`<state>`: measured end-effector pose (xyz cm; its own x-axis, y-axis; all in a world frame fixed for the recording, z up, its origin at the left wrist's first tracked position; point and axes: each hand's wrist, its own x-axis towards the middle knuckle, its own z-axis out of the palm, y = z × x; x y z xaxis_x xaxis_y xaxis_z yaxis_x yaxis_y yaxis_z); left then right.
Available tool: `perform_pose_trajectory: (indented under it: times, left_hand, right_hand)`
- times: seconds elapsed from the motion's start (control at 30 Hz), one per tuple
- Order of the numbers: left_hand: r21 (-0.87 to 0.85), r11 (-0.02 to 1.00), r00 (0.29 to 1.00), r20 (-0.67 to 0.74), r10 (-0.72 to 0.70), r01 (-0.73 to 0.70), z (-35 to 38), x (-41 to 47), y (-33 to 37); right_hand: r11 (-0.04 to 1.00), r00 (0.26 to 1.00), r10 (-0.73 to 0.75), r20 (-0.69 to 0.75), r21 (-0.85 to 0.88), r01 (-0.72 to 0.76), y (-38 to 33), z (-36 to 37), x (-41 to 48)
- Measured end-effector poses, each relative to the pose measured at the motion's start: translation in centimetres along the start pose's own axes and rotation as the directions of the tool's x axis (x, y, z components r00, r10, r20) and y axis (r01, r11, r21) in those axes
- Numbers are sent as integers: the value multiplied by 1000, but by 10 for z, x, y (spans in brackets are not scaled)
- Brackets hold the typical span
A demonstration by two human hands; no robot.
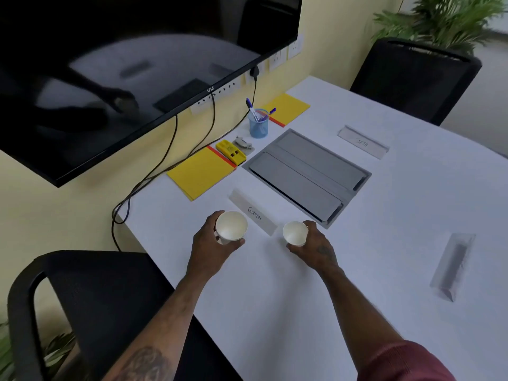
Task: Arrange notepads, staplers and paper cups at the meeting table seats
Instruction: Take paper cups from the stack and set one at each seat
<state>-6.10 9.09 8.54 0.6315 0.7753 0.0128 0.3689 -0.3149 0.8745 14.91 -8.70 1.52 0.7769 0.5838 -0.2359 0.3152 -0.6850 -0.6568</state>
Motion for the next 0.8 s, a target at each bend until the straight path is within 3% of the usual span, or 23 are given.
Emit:
perform_pose_trajectory:
  times: [0.6,0.8]
  left_hand:
    - [16,999,999,28,41,-41,16,-2,0]
    - [5,997,994,71,78,-78,17,-14,20]
  right_hand:
    - [994,990,67,124,-89,-57,27,-2,-4]
    - [1000,996,-1,-90,8,2,23,-38,-22]
